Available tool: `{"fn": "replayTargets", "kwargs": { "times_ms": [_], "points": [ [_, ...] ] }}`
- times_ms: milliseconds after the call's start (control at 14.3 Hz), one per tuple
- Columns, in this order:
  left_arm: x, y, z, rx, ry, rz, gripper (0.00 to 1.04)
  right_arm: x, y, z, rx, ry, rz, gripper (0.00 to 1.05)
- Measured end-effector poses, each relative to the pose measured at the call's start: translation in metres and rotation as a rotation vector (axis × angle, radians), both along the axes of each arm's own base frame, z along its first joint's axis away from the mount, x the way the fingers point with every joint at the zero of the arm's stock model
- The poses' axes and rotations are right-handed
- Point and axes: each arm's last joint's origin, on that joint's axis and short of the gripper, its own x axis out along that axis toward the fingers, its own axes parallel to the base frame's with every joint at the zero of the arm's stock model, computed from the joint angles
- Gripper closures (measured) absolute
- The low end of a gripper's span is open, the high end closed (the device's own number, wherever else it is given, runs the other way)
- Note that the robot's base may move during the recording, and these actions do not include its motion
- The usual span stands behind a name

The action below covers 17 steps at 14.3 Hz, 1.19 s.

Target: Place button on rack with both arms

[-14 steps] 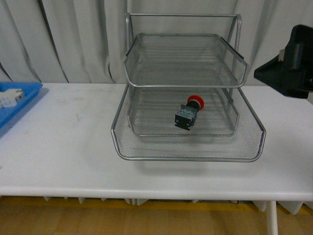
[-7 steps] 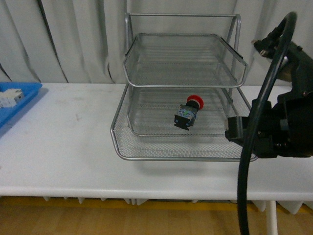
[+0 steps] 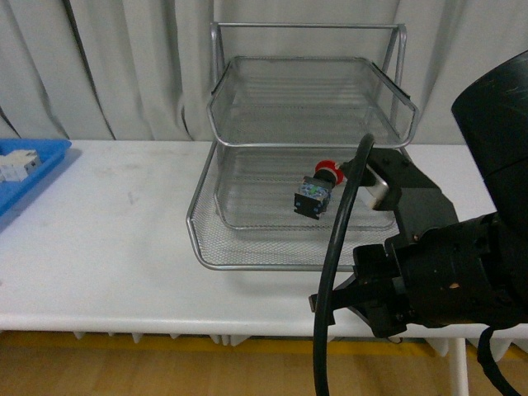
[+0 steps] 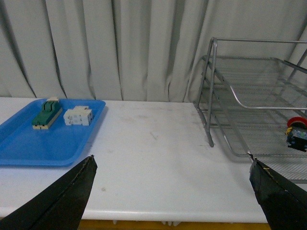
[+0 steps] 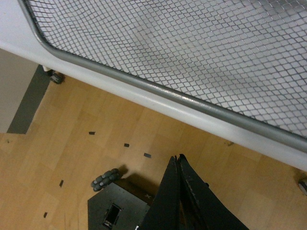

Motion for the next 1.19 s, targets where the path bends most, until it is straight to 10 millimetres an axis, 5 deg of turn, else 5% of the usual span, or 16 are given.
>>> {"fn": "replayTargets", "kwargs": {
  "times_ms": [419, 977, 1186],
  "points": [
    [0.000, 0.000, 0.000, 0.000, 0.000, 0.000, 0.07, 0.039, 0.003, -0.020, -0.078, 0.002, -0.011, 1.03],
    [0.000, 0.000, 0.000, 0.000, 0.000, 0.000, 0.07, 0.121, -0.015, -0.010, -0.144, -0.179, -0.099, 1.03],
    [0.000, 0.000, 0.000, 0.000, 0.000, 0.000, 0.07, 0.133, -0.023, 0.001, -0.138, -0.228, -0.146, 1.03]
  ]
}}
